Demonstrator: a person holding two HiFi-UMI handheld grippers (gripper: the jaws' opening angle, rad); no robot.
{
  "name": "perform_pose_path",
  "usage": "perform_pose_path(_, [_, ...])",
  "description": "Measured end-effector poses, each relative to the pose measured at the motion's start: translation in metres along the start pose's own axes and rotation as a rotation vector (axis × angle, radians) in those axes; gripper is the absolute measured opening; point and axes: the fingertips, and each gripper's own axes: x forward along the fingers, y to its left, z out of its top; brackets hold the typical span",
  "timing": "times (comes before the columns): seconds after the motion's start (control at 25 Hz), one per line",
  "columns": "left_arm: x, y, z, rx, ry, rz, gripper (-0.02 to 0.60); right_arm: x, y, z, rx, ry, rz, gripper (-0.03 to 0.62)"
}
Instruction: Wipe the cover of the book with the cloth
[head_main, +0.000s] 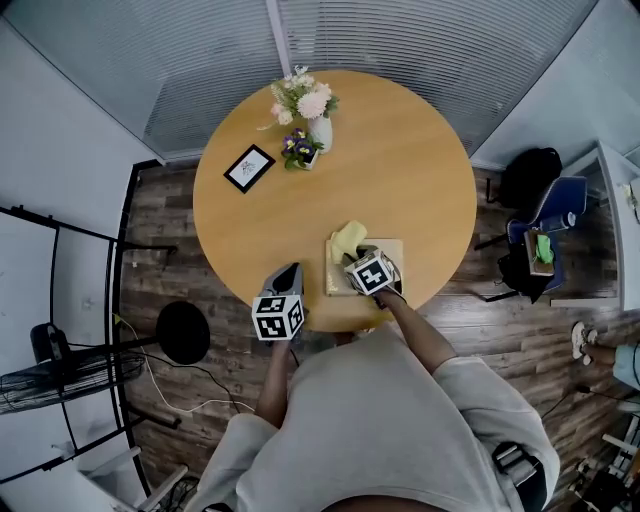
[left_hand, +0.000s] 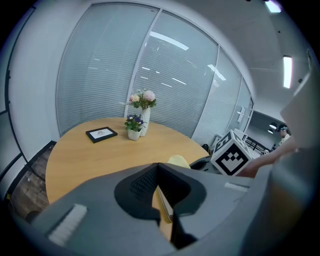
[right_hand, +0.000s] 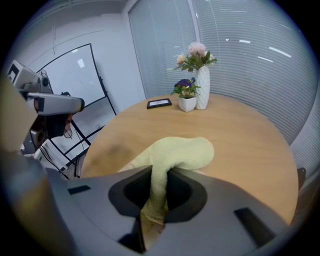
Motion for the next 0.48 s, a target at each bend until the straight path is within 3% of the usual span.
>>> perform_pose_path(0.48, [0.023, -0.025, 0.008, 0.044, 0.013, -0.07, 0.006, -0.022, -0.028, -0.023, 0.054, 0.015, -0.043, 0.06])
